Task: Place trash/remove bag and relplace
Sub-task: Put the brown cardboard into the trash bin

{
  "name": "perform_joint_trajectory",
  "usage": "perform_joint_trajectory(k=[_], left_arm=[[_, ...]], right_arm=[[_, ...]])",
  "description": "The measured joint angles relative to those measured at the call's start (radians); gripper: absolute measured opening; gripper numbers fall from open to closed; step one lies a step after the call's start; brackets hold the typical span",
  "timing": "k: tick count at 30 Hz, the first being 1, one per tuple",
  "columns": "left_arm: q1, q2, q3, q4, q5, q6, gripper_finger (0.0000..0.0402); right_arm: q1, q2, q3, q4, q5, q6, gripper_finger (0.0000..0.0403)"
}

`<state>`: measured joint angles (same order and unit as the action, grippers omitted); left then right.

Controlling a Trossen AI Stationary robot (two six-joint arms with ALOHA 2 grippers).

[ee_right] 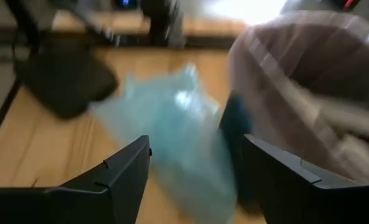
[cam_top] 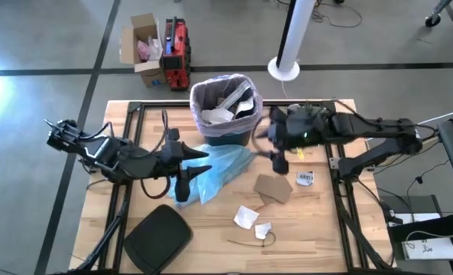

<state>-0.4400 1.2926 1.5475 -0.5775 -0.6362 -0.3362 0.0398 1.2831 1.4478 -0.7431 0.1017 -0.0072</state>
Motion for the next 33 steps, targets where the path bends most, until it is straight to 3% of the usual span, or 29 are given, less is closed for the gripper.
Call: perform_joint_trajectory(k=[7,13,22,33], left_arm=[[0.0,0.001,-0.054,-0.115,0.01,-0.141,0.0169],[0.0,0.0,-0.079,-0.111,0.048,-0.156,0.0179],[0.0,0.0,-0.097,-0.114,0.101,-0.159,0.0189],[-0.003,0.0,-0.097,-0.122,0.119,-0.197,0.0176]], right_arm=[[0.115,0.03,-0.074,-0.189,0.072,0.213,0.032],[0.152,0.03,-0.257,-0.191,0.053,0.405,0.0393],[0.156,0.045,-0.581,0.162,0.084,0.453,0.0398],[0.157,0.183,-0.659,0.297,0.083,0.453,0.04]])
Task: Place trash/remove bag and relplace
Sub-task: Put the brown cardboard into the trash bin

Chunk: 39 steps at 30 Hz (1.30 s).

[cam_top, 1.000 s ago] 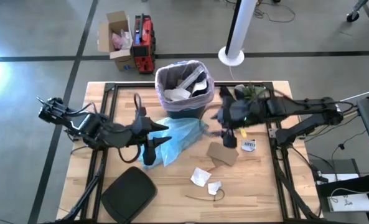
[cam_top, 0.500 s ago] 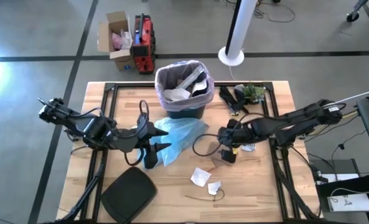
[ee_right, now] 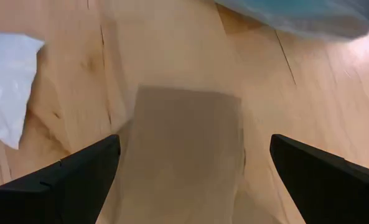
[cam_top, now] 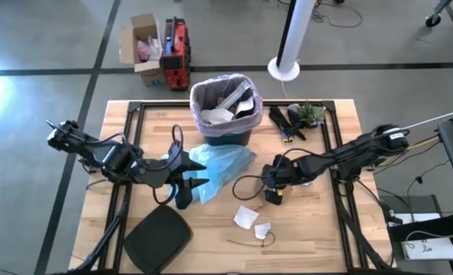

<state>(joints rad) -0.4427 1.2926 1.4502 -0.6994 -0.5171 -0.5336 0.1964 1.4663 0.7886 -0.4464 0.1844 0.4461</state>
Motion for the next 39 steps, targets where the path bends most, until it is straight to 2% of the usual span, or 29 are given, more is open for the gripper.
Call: perform_joint_trajectory(k=[17,24,27,31,39], left_arm=[[0.0,0.0,0.0,0.002,-0.008,-0.008,0.0159],[0.0,0.0,0.0,0.001,-0.008,-0.008,0.0167],[0.0,0.0,0.0,0.0,-0.008,-0.008,0.017],[0.0,0.0,0.0,0.0,-0.008,-0.008,0.0172],[0.0,0.0,0.0,0.0,-0.008,-0.011,0.016]], right_arm=[[0.0,0.212,0.001,0.088,-0.046,0.093,0.04],[-0.001,0.199,-0.003,0.105,-0.044,0.091,0.0381],[-0.001,0.177,-0.004,0.104,-0.051,0.076,0.0349],[-0.001,0.156,-0.006,0.1,-0.06,0.074,0.0276],[0.0,0.045,0.033,0.056,-0.085,0.026,0.0076]])
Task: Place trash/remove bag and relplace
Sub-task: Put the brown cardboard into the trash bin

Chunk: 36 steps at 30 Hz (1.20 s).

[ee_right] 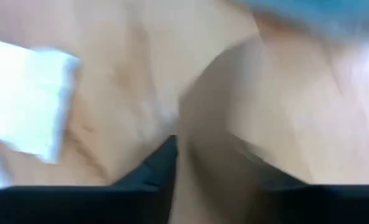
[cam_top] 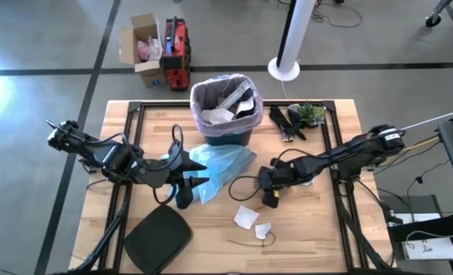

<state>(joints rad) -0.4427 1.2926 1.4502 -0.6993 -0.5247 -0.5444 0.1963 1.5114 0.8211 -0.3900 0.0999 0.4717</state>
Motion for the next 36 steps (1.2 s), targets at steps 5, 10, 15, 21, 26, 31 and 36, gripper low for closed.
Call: perform_joint_trajectory(k=[5,10,15,21,26,31,36], left_arm=[[0.0,0.0,0.0,0.001,0.0,0.0,0.0153],[0.0,0.0,0.0,0.003,0.0,0.0,0.0157],[0.0,0.0,0.0,0.004,0.0,-0.008,0.0165],[-0.001,0.0,0.0,0.016,0.0,-0.016,0.0172],[-0.002,0.0,0.0,0.029,0.0,-0.019,0.0168],[-0.003,0.0,0.0,0.034,-0.001,-0.019,0.016],[-0.005,0.0,0.0,0.037,-0.01,-0.052,0.0155]], right_arm=[[0.0,-0.103,0.124,-0.09,0.001,-0.108,0.0011],[-0.02,-0.164,0.318,-0.138,0.085,-0.235,0.0007],[-0.08,-0.162,0.547,-0.126,0.173,-0.369,0.0003],[-0.206,-0.102,0.741,-0.013,0.19,-0.447,0.0001],[-0.295,-0.049,0.806,0.17,0.191,-0.448,0.0001],[-0.356,0.028,0.841,0.252,0.189,-0.412,0.0007],[-0.388,0.09,0.893,0.23,0.214,-0.394,0.0057]])
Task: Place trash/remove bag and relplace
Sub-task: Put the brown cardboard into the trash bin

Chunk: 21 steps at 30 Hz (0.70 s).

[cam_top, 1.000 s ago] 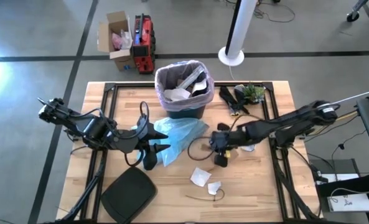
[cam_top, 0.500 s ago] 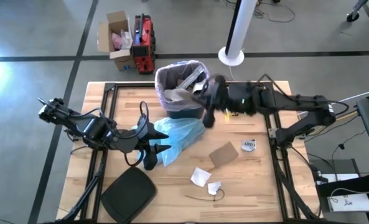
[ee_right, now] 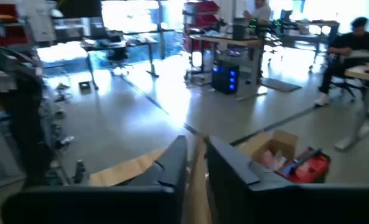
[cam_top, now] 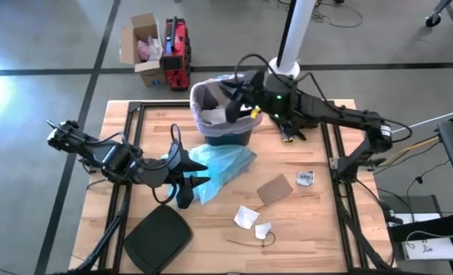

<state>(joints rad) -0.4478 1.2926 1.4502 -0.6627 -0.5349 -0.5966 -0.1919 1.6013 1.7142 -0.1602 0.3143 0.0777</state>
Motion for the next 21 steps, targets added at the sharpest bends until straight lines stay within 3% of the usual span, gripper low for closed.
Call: perform_joint_trajectory(k=[7,10,14,18,21], left_arm=[[-0.025,0.0,0.0,0.0,-0.002,-0.017,0.0162],[-0.029,0.0,0.0,0.001,-0.003,-0.019,0.0167],[-0.029,0.0,0.0,0.0,-0.006,-0.015,0.0173],[-0.029,0.0,-0.002,0.001,-0.009,0.003,0.0174],[-0.029,0.0,-0.006,0.0,-0.027,0.012,0.017]], right_arm=[[-0.02,0.013,0.017,-0.1,0.022,0.029,0.0182],[-0.005,-0.014,0.014,-0.146,-0.054,-0.009,0.022],[0.046,-0.061,0.013,-0.277,-0.15,-0.08,0.0252],[0.128,-0.099,0.011,-0.472,-0.157,-0.142,0.0272],[0.189,-0.114,-0.002,-0.611,-0.139,-0.076,0.0286]])
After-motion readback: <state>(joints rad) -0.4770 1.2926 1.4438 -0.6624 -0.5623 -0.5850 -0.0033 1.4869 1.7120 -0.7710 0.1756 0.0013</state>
